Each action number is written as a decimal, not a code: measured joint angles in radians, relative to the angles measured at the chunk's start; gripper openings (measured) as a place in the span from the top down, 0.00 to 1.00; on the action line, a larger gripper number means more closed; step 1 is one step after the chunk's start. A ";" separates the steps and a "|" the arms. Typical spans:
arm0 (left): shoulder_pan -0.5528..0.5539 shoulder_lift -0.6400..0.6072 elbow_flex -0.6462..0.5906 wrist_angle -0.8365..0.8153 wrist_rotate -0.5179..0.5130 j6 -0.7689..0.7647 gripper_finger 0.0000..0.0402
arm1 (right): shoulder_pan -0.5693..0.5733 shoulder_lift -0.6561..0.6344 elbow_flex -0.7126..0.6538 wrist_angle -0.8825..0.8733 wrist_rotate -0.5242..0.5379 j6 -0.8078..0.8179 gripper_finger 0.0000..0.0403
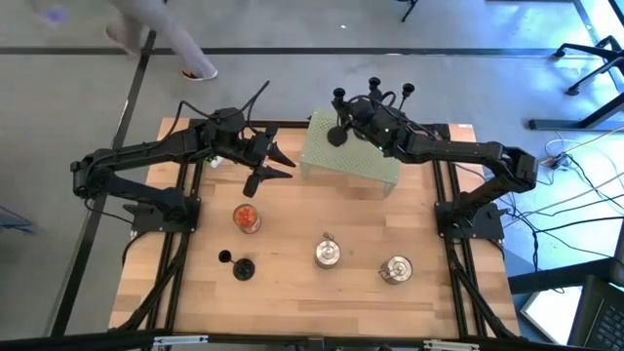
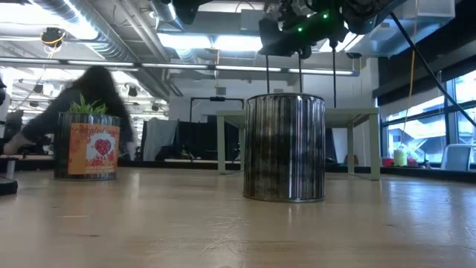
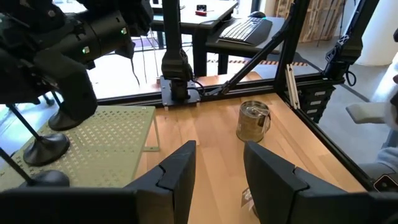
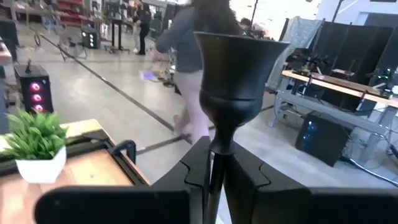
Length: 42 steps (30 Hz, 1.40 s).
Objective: Pick & Place candle stick holders
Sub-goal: Put the right black candle holder on the shelf
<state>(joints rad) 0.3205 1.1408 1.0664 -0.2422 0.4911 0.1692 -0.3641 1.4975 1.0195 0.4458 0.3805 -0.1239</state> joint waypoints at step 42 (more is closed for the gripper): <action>0.000 0.000 0.000 -0.001 0.000 0.000 0.67 | 0.047 -0.002 -0.001 -0.114 0.088 -0.051 0.90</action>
<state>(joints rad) 0.3206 1.1408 1.0664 -0.2432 0.4911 0.1696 -0.3176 1.4952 1.0189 0.3317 0.4686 -0.1749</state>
